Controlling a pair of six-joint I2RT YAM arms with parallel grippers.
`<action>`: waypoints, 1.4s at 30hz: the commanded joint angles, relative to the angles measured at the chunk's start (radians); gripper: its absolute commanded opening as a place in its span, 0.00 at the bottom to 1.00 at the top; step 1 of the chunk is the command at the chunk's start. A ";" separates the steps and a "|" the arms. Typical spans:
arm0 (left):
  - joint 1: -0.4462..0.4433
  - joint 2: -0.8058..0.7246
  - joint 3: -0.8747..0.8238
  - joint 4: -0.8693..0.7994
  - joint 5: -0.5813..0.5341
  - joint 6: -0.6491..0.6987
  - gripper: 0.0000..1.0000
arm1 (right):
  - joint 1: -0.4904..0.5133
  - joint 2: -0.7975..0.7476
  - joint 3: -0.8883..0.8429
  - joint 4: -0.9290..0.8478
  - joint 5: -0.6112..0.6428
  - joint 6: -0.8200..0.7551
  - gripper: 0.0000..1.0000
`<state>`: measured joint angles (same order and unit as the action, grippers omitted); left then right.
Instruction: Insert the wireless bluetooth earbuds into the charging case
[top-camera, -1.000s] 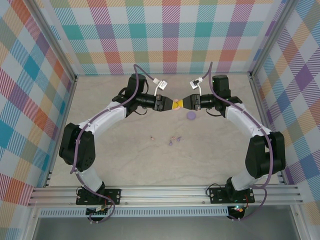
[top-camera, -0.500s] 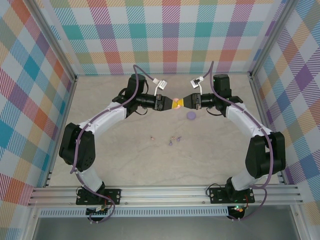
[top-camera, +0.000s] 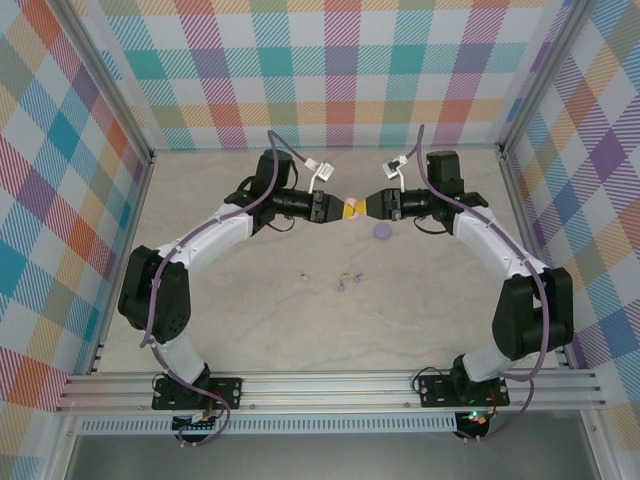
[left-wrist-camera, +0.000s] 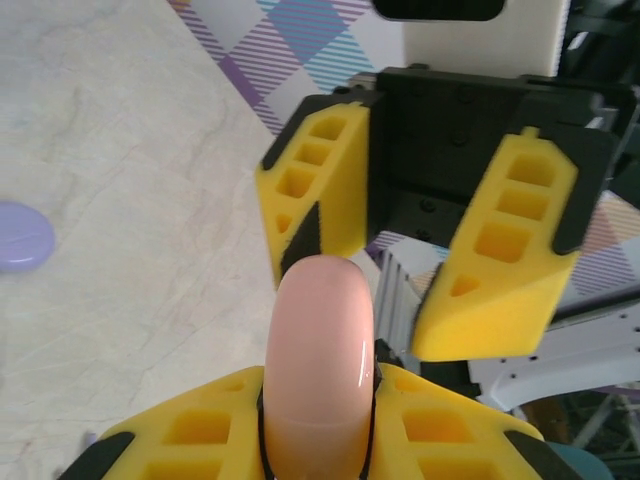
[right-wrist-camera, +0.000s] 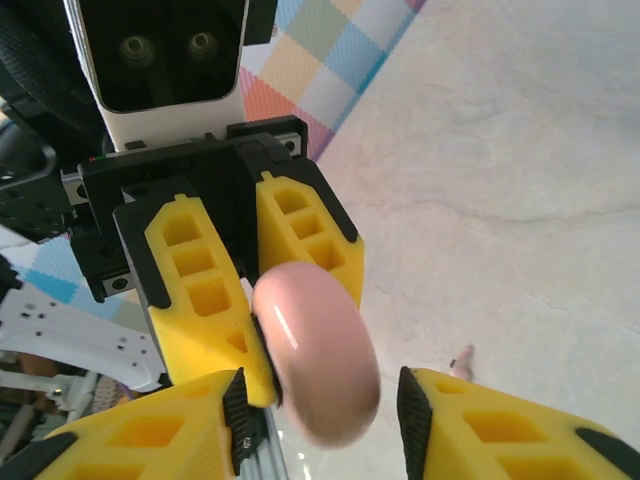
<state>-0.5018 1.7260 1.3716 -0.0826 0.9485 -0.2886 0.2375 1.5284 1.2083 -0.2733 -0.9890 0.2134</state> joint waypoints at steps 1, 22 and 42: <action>-0.012 -0.075 0.022 -0.015 -0.077 0.126 0.18 | 0.006 -0.070 0.036 -0.107 0.088 -0.074 0.51; -0.062 -0.203 -0.191 0.236 -0.058 0.619 0.20 | 0.093 -0.225 0.004 -0.208 0.305 -0.130 0.57; -0.089 -0.213 -0.181 0.162 -0.028 0.698 0.14 | 0.119 -0.209 0.019 -0.217 0.391 -0.128 0.58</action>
<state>-0.5644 1.5528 1.1820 0.0971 0.8700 0.3660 0.3550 1.3193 1.2102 -0.4957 -0.6426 0.0887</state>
